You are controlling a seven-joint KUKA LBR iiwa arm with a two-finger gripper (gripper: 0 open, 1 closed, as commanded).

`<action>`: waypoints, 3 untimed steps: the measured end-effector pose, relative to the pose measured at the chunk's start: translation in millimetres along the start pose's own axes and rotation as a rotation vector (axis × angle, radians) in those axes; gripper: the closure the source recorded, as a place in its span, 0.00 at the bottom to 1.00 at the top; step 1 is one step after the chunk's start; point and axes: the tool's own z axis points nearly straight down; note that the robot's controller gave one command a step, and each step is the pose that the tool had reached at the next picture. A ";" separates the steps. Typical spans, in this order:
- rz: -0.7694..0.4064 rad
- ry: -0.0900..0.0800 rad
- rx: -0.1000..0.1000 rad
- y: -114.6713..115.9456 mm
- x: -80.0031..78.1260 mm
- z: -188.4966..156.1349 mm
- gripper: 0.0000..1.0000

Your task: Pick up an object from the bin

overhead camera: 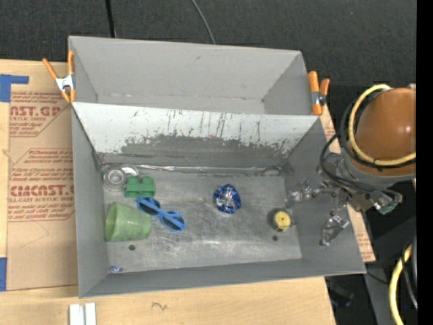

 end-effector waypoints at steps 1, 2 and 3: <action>-0.144 -0.004 0.001 9.7 -101.2 124.5 0.00; -0.161 -0.006 0.000 77.0 -152.4 61.2 0.00; -0.276 -0.001 -0.003 142.9 -197.8 86.8 0.00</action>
Offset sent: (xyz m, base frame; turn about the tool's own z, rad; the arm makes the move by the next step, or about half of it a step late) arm 0.0739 0.0633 -0.1239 -0.1401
